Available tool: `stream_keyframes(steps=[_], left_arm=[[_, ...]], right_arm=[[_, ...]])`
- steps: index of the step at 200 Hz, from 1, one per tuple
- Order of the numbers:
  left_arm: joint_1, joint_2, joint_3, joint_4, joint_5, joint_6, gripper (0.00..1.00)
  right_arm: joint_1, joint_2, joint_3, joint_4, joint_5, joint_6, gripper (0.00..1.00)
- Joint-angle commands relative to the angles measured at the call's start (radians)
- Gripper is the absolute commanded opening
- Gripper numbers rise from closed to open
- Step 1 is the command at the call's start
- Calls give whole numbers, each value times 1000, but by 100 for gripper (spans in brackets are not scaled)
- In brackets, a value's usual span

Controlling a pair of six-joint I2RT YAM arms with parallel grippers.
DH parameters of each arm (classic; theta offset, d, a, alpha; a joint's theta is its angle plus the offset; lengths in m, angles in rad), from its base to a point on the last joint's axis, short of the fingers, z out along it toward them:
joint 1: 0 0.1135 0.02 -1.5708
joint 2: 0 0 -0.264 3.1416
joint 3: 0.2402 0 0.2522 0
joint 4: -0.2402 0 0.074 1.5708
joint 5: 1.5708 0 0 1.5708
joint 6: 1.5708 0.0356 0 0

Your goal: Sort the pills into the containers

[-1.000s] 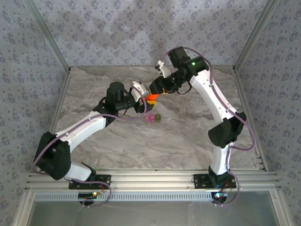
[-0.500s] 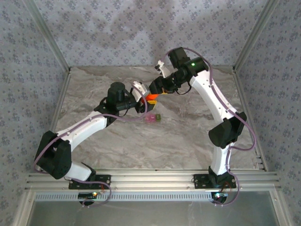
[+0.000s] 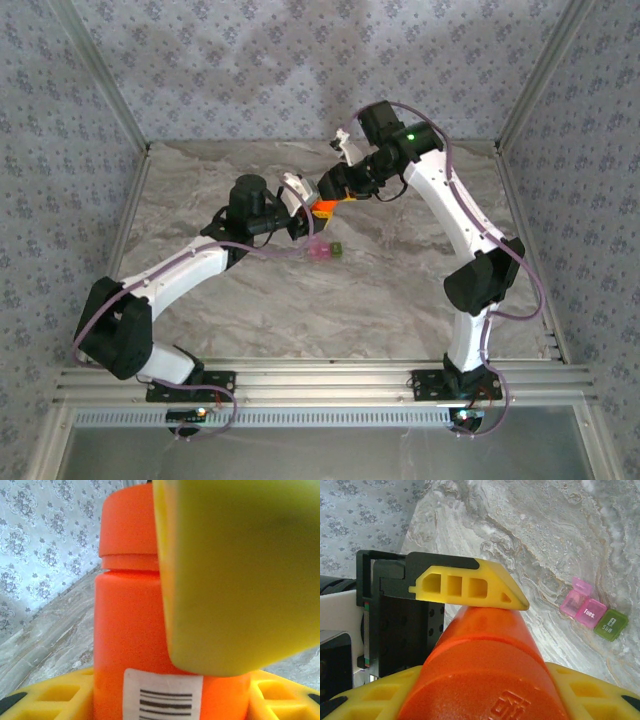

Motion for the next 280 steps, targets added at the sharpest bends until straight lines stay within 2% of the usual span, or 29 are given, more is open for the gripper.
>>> stream_keyframes(steps=[1,11,33,42,69,85,107,169,206,235,260,280], left_arm=[[-11,17,9,12,22,-25,32],[-11,19,10,11,22,-33,35],[-11,20,12,3,21,-35,54],[-11,21,12,-3,19,-34,58],[-12,25,14,-8,12,-35,65],[-13,30,16,-11,13,-37,65],[-13,33,15,1,13,-44,60],[-13,29,29,8,8,-57,38],[-13,21,30,5,-9,-78,20],[-12,16,32,-3,-26,-88,12],[-11,9,32,-1,-33,-92,4],[-10,10,41,-13,-32,-89,4]], right_arm=[[-1,-37,-1,28,-28,17,33],[-1,-37,-1,33,-32,23,33],[-3,-36,-1,39,-34,27,33],[-4,-38,-2,40,-35,28,33],[-7,-38,-4,42,-35,30,33],[-9,-39,-6,48,-38,34,33],[-9,-43,-15,51,-39,34,33],[-10,-52,-33,61,-37,38,34],[-33,-62,-40,73,-26,52,54],[-72,-109,-82,112,-56,75,69],[-118,-174,-168,182,-76,113,70],[-151,-206,-236,245,-108,152,70]])
